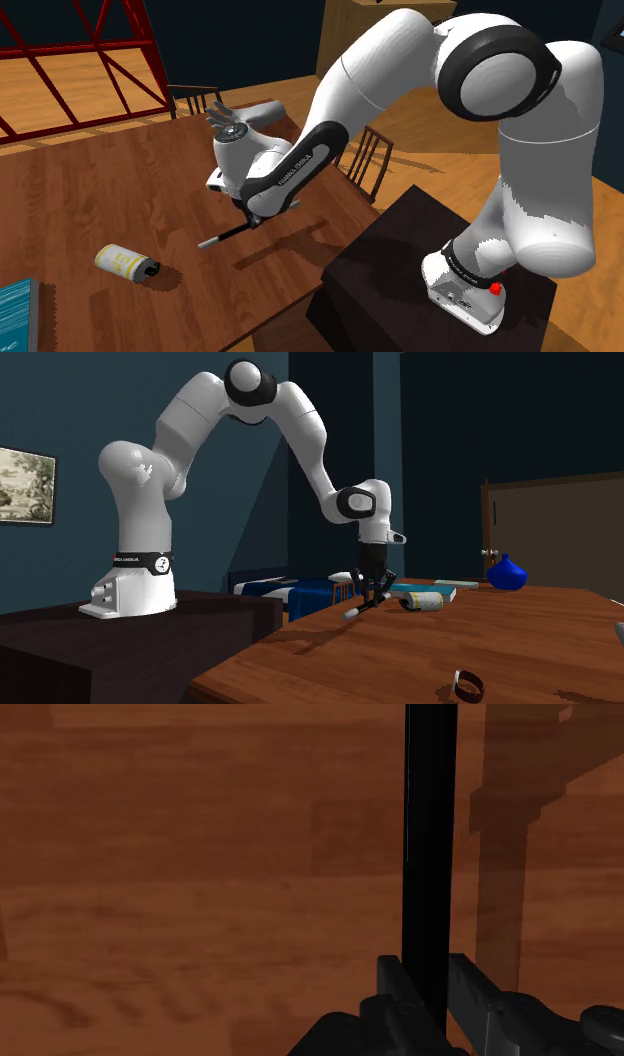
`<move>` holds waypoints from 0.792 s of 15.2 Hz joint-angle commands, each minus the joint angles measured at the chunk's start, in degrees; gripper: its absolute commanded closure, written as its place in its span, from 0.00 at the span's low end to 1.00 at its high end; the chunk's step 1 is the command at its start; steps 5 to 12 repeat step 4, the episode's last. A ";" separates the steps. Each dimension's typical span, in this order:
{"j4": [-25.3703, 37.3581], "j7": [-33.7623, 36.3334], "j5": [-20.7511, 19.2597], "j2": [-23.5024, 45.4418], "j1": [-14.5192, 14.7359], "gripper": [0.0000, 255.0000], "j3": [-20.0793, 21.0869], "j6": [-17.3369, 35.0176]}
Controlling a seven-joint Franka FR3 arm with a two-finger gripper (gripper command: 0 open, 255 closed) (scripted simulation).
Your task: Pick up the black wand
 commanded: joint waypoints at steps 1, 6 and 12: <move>-0.63 -0.16 0.28 -1.44 -0.19 1.00 0.26 -0.82; -0.77 -0.29 0.46 -2.18 -0.29 1.00 0.40 -1.42; -0.77 -0.29 0.46 -2.18 -0.29 1.00 0.40 -1.42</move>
